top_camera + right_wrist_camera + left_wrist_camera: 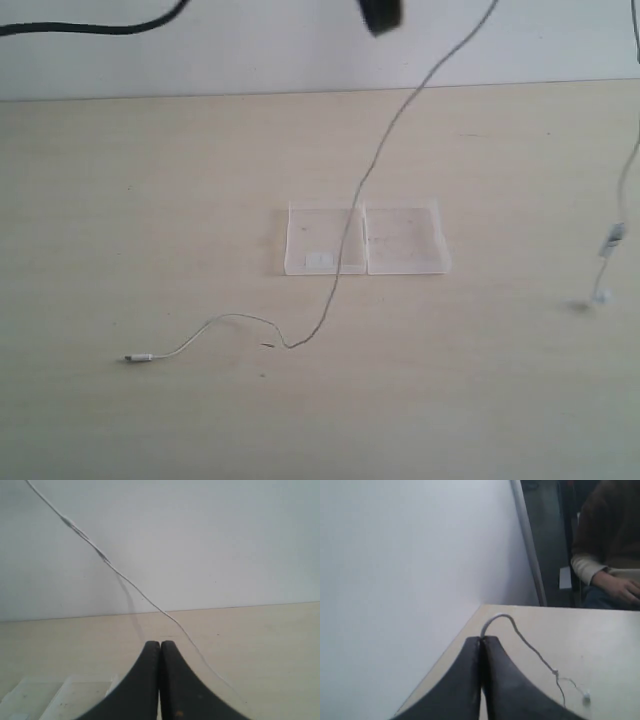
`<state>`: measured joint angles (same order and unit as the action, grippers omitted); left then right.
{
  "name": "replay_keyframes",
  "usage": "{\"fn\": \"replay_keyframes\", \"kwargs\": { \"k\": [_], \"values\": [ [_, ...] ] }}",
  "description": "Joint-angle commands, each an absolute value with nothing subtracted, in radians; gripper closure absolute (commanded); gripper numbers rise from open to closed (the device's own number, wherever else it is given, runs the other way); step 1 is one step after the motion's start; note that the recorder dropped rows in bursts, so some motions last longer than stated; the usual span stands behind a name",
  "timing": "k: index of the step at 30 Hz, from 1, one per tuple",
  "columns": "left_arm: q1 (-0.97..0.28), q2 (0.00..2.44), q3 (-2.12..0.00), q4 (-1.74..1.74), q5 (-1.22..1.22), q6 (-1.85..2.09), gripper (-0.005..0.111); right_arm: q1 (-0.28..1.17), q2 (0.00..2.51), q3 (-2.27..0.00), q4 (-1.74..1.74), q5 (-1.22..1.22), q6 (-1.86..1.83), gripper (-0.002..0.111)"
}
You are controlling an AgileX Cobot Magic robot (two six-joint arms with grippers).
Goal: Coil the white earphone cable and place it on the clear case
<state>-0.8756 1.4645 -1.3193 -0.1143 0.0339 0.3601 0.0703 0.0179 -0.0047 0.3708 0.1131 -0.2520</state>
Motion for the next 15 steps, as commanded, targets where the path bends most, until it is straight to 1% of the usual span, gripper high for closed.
{"fn": "replay_keyframes", "kwargs": {
  "k": [1, 4, 15],
  "values": [
    [-0.856, 1.334, -1.211, -0.128, -0.09, 0.331, 0.107, 0.064, 0.011, 0.0, 0.367, 0.11, -0.26, 0.108],
    [-0.847, 1.271, -1.17, -0.135, -0.137, 0.329, 0.107, 0.064, 0.011, 0.0, 0.369, 0.11, -0.26, 0.108],
    [-0.847, 1.176, -1.175, -0.135, -0.186, 0.268, 0.107, 0.064, 0.011, 0.0, 0.369, 0.11, -0.26, 0.108]
  ]
}}
